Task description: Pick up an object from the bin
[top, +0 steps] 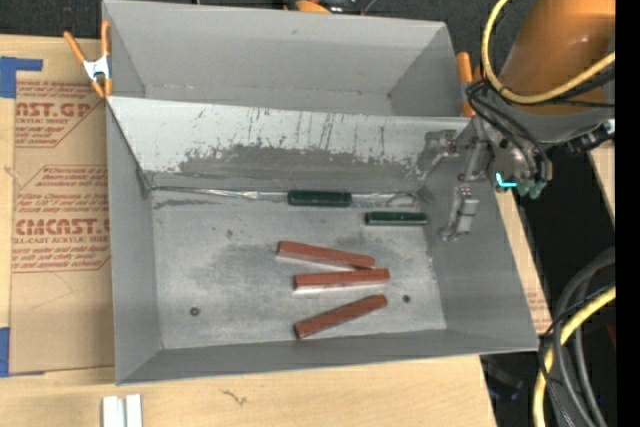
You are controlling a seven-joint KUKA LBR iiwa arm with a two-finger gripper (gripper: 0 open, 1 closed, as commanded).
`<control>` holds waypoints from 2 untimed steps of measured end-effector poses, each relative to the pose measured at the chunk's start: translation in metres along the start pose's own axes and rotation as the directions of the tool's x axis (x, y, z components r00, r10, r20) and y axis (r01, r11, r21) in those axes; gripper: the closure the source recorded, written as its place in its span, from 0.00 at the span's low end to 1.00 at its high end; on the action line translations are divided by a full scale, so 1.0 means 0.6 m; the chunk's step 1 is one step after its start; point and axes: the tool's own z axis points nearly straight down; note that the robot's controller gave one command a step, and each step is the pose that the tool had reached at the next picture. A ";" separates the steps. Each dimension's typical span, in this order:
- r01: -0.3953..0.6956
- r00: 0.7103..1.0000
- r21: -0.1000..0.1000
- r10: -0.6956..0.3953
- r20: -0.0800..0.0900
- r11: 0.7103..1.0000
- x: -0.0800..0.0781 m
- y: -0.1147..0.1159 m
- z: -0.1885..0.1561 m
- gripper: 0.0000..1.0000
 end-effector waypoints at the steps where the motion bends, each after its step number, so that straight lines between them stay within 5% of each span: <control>1: -0.052 0.999 -0.002 0.052 -0.002 0.999 0.032 0.076 0.149 0.00; 2: -0.014 1.000 -0.001 0.014 -0.004 1.000 0.104 0.142 0.284 0.00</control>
Offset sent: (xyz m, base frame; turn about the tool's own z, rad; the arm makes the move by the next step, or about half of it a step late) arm -0.0176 0.0420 -0.0844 0.0554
